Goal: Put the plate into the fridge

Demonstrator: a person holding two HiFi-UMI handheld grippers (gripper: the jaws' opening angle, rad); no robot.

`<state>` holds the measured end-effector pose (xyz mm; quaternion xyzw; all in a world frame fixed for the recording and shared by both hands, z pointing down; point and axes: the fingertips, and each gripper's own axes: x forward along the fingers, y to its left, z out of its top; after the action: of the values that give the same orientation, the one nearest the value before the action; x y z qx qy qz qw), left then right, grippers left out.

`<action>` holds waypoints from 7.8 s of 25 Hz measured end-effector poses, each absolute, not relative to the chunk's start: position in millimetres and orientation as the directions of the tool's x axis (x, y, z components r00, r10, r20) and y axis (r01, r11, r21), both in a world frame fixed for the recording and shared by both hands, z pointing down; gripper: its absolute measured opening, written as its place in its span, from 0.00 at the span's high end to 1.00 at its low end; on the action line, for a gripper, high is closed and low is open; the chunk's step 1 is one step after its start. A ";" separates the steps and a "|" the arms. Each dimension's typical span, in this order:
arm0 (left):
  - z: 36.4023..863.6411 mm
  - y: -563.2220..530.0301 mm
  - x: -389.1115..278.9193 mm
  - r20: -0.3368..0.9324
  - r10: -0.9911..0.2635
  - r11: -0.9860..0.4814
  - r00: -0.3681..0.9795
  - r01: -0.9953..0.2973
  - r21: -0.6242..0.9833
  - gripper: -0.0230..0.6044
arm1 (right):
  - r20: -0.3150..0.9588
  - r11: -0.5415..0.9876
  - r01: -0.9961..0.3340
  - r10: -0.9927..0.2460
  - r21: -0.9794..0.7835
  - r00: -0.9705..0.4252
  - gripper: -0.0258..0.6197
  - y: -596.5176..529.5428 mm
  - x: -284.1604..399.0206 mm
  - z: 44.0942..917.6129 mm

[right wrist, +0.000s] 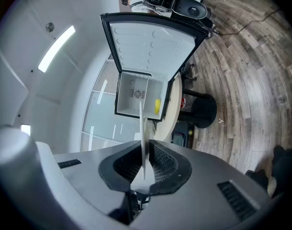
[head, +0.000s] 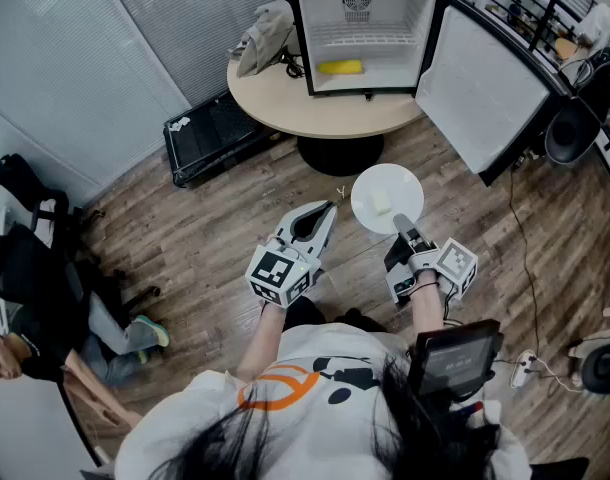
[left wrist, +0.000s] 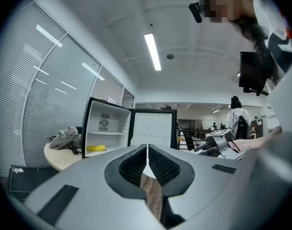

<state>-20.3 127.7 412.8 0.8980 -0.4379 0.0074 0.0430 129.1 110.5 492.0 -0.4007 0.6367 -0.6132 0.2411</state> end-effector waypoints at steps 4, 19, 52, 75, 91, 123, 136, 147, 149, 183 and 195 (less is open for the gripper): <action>412.9 125.4 -15.8 0.050 -0.782 -0.618 0.621 -0.784 0.066 0.94 | 0.183 -0.070 -0.217 -0.805 -0.974 -0.564 0.91 106.0 131.0 492.9; 414.0 129.7 -7.9 0.062 -0.778 -0.623 0.625 -0.781 0.055 0.94 | 0.174 -0.085 -0.177 -0.794 -0.981 -0.582 0.91 105.7 132.8 499.5; 449.4 -17.4 -47.4 0.156 -0.739 -0.651 0.656 -0.754 0.089 0.94 | 0.220 -0.161 -0.152 -0.785 -0.975 -0.578 0.91 -37.1 96.1 530.2; 454.8 -181.3 -90.4 0.098 -0.615 -0.761 0.782 -0.622 0.185 0.94 | 0.287 -0.239 -0.160 -0.847 -0.958 -0.448 0.91 -147.3 55.1 536.9; 462.5 -225.0 -80.8 0.162 -0.629 -0.753 0.760 -0.648 0.114 0.94 | 0.278 -0.250 -0.122 -0.847 -0.961 -0.454 0.91 -218.8 72.4 550.3; 486.9 -338.0 -12.3 0.237 -0.579 -0.776 0.780 -0.616 0.133 0.94 | 0.449 -0.450 -0.056 -0.860 -0.891 -0.241 0.91 -392.7 137.3 650.3; 493.0 -342.0 -17.7 0.253 -0.578 -0.772 0.775 -0.621 0.137 0.94 | 0.470 -0.461 -0.092 -0.868 -0.883 -0.161 0.91 -441.1 138.0 645.5; 493.6 -347.1 -25.6 0.253 -0.584 -0.763 0.772 -0.628 0.153 0.94 | 0.437 -0.360 -0.274 -0.841 -0.892 -0.319 0.76 -459.1 119.4 637.5; 494.2 -347.1 -25.4 0.254 -0.582 -0.765 0.773 -0.626 0.153 0.94 | 0.433 -0.351 -0.276 -0.831 -0.895 -0.348 0.71 -457.7 113.8 637.6; 478.9 -292.8 -47.3 0.242 -0.577 -0.777 0.780 -0.615 0.133 0.94 | 0.407 -0.092 -0.630 -0.833 -0.771 -0.376 0.52 -385.2 73.0 550.9; 478.6 -231.7 -73.5 0.246 -0.564 -0.786 0.788 -0.604 0.131 0.94 | 0.332 0.040 -0.700 -0.860 -0.713 -0.387 0.80 -311.8 35.9 514.5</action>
<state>-73.5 -231.7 478.6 0.9401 -0.3107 0.0972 0.1016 35.9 -311.8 514.5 -0.5458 0.7148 -0.4270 0.0936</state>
